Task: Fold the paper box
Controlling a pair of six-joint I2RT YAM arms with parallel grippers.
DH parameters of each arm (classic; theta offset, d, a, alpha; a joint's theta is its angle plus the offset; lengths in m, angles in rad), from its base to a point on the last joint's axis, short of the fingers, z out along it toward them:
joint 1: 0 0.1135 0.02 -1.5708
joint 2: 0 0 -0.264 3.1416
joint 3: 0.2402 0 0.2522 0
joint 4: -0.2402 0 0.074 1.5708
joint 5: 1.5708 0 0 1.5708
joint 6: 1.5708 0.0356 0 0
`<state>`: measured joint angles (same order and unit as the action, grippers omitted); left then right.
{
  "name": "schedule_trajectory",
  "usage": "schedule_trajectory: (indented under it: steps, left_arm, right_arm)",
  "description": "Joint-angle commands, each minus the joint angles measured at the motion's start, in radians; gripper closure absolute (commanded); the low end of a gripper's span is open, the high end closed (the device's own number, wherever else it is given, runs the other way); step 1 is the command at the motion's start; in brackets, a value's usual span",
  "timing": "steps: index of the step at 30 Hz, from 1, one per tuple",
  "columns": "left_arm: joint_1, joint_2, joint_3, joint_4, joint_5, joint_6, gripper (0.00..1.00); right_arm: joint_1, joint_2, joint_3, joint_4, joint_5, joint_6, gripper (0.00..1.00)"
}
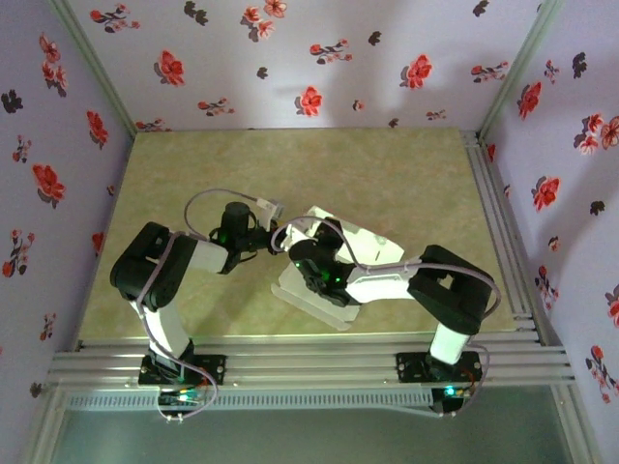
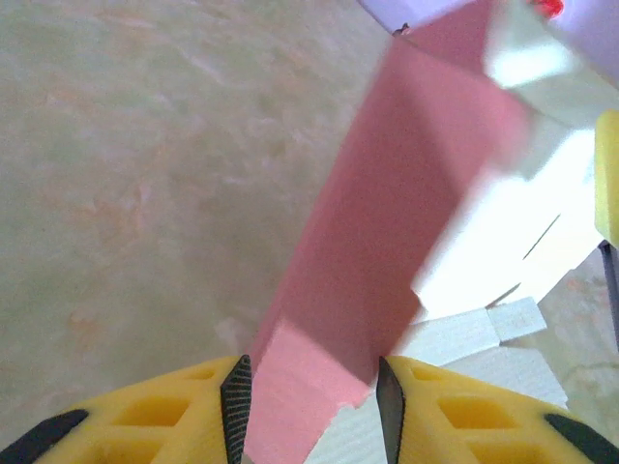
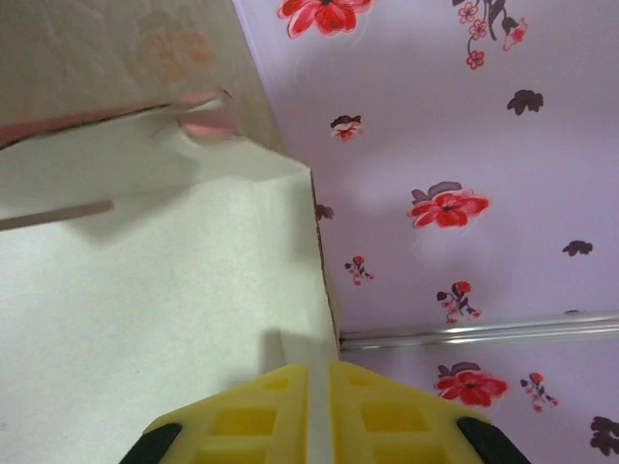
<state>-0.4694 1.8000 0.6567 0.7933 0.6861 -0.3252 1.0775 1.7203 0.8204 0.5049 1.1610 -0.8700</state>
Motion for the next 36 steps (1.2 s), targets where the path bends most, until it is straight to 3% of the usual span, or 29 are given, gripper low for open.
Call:
schedule_trajectory:
  steps: [1, 9, 12, 17, 21, 27, 33, 34, 36]
  left_arm:
    - [0.002, -0.020, -0.015, 0.047, 0.024, -0.023, 0.58]
    - [0.051, -0.072, 0.003, -0.068, 0.028, -0.019, 0.57]
    - [0.071, -0.080, 0.025, -0.124, 0.048, -0.025, 0.56]
    - [0.072, -0.113, 0.101, -0.352, 0.057, 0.020, 0.54]
    - [0.069, -0.133, 0.189, -0.573, 0.001, 0.016, 0.54]
    - [0.014, -0.154, 0.328, -0.859, -0.170, -0.013, 0.53]
    - [-0.007, -0.122, 0.439, -0.972, -0.211, -0.046, 0.51]
    - [-0.013, -0.116, 0.455, -0.993, -0.218, -0.043, 0.51]
    - [-0.024, -0.114, 0.470, -1.016, -0.229, -0.035, 0.51]
  right_arm:
    - [-0.012, -0.058, 0.034, -0.183, -0.038, 0.150, 0.86]
    - [-0.029, -0.128, 0.065, -0.371, -0.087, 0.284, 0.86]
    - [-0.060, -0.152, 0.124, -0.549, -0.155, 0.424, 0.85]
    - [-0.165, -0.232, 0.256, -0.836, -0.397, 0.677, 0.78]
    - [-0.279, -0.248, 0.350, -1.010, -0.695, 0.820, 0.60]
    - [-0.505, -0.247, 0.381, -1.079, -1.158, 0.973, 0.57]
    - [-0.706, -0.205, 0.371, -1.037, -1.430, 1.057, 0.58]
    - [-0.733, -0.192, 0.378, -1.040, -1.471, 1.056, 0.65]
    - [-0.772, -0.175, 0.388, -1.037, -1.514, 1.062, 0.67]
